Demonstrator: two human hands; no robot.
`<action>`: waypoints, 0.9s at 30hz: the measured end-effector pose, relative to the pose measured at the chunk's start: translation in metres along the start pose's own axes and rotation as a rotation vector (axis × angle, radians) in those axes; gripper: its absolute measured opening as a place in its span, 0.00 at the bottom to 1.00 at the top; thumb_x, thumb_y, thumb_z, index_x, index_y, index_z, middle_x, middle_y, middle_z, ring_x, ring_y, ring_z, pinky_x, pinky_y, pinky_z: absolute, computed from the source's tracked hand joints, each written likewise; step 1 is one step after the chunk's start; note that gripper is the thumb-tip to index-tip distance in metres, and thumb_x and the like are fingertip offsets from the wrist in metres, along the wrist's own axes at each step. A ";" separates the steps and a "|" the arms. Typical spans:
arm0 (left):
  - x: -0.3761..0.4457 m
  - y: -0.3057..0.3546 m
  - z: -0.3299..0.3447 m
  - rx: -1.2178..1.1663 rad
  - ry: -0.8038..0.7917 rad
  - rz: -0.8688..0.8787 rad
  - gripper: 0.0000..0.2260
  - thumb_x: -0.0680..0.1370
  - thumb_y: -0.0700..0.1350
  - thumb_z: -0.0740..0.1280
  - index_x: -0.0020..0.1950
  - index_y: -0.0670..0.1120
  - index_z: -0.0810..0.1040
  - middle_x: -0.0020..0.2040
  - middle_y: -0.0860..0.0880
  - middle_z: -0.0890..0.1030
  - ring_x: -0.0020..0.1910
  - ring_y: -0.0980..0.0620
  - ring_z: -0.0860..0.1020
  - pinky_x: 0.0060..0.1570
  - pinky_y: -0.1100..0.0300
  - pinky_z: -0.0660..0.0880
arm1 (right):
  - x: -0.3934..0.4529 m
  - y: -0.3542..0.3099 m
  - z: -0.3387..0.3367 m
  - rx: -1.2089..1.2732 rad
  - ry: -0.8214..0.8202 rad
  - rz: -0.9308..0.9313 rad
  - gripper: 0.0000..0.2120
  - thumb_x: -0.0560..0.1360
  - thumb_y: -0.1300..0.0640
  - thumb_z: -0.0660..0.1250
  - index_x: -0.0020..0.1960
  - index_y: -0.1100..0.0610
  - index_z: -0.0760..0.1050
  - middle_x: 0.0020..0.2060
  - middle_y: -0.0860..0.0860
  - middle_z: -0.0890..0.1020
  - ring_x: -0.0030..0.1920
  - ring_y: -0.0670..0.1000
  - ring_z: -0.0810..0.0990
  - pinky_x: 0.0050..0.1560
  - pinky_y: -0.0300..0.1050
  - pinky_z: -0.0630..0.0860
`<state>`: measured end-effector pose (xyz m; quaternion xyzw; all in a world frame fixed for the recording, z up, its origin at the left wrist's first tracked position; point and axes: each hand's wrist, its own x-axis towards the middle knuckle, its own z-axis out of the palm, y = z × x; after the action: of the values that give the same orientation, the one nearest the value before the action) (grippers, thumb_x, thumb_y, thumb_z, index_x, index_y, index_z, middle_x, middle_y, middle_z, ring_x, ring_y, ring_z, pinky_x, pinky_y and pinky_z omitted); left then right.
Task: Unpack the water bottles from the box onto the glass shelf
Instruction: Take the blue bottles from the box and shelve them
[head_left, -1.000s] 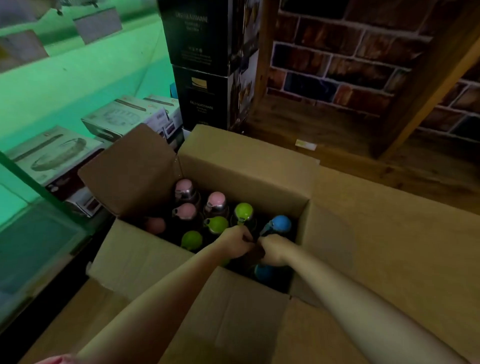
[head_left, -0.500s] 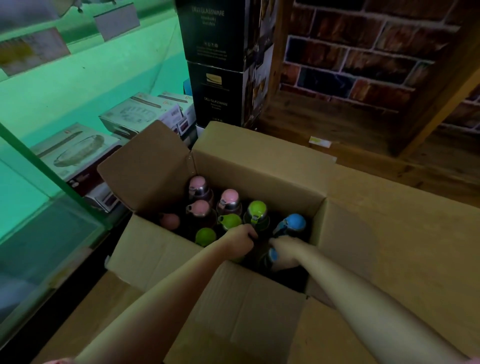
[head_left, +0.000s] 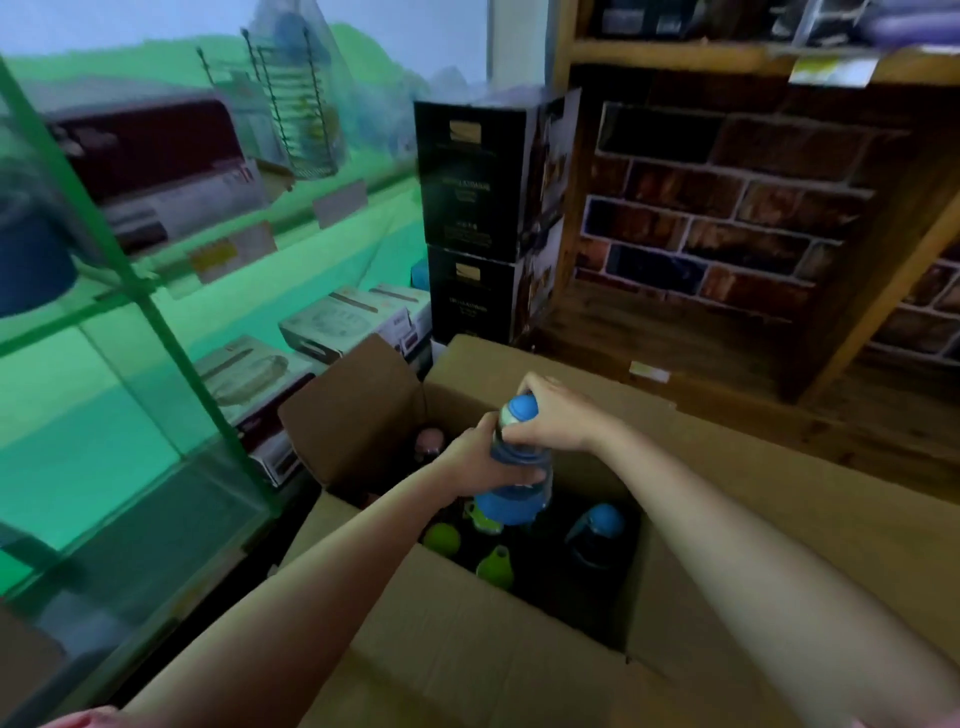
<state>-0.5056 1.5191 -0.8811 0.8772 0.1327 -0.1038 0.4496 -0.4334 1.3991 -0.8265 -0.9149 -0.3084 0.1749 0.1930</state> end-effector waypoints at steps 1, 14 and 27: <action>-0.006 0.003 -0.012 -0.013 0.052 0.007 0.41 0.65 0.58 0.76 0.71 0.46 0.61 0.65 0.48 0.74 0.64 0.48 0.74 0.62 0.49 0.73 | 0.000 -0.012 -0.008 0.039 0.034 -0.025 0.23 0.66 0.45 0.70 0.54 0.55 0.66 0.52 0.52 0.74 0.51 0.55 0.75 0.50 0.52 0.72; -0.128 0.039 -0.164 -0.248 0.435 0.026 0.30 0.69 0.57 0.73 0.66 0.56 0.64 0.55 0.50 0.77 0.52 0.48 0.79 0.42 0.42 0.81 | -0.011 -0.176 -0.083 0.268 0.162 -0.466 0.34 0.67 0.44 0.75 0.64 0.57 0.65 0.59 0.51 0.68 0.59 0.48 0.69 0.54 0.39 0.66; -0.272 0.024 -0.286 -0.251 0.813 -0.065 0.32 0.67 0.55 0.75 0.68 0.56 0.65 0.62 0.47 0.76 0.56 0.44 0.79 0.42 0.38 0.80 | -0.030 -0.344 -0.075 0.398 0.198 -0.859 0.40 0.66 0.47 0.76 0.70 0.56 0.61 0.63 0.52 0.72 0.58 0.49 0.74 0.55 0.38 0.67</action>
<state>-0.7359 1.7008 -0.6165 0.7806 0.3384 0.2532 0.4604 -0.5938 1.6145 -0.5971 -0.6623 -0.5992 0.0471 0.4473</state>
